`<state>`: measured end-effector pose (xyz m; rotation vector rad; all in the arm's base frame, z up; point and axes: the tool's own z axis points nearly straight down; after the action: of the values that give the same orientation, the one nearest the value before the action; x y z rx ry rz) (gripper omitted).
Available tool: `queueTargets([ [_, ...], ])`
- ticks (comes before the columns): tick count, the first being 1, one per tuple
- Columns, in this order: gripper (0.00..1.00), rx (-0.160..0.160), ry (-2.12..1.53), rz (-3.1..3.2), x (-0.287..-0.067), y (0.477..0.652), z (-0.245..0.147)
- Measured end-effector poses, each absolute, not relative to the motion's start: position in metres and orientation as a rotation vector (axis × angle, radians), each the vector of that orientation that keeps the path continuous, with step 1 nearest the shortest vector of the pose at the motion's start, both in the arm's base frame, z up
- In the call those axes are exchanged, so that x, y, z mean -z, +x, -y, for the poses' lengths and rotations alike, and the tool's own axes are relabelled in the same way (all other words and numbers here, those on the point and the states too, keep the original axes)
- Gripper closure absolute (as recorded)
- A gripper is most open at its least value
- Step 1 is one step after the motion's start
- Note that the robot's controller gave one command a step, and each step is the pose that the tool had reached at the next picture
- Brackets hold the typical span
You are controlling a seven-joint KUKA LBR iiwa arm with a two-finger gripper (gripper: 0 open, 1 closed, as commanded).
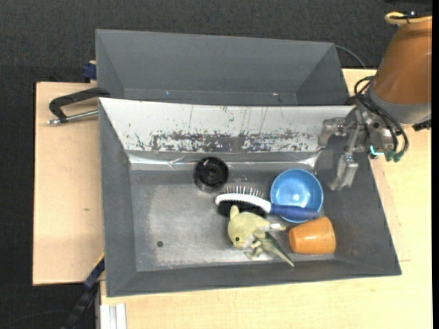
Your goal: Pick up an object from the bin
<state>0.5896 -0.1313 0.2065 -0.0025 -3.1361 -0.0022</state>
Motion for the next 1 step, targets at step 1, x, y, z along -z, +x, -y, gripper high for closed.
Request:
queueTargets([
  [1, 0.0, -0.002, 0.217, 3.13, -0.0687, 0.5659, 0.0586],
])
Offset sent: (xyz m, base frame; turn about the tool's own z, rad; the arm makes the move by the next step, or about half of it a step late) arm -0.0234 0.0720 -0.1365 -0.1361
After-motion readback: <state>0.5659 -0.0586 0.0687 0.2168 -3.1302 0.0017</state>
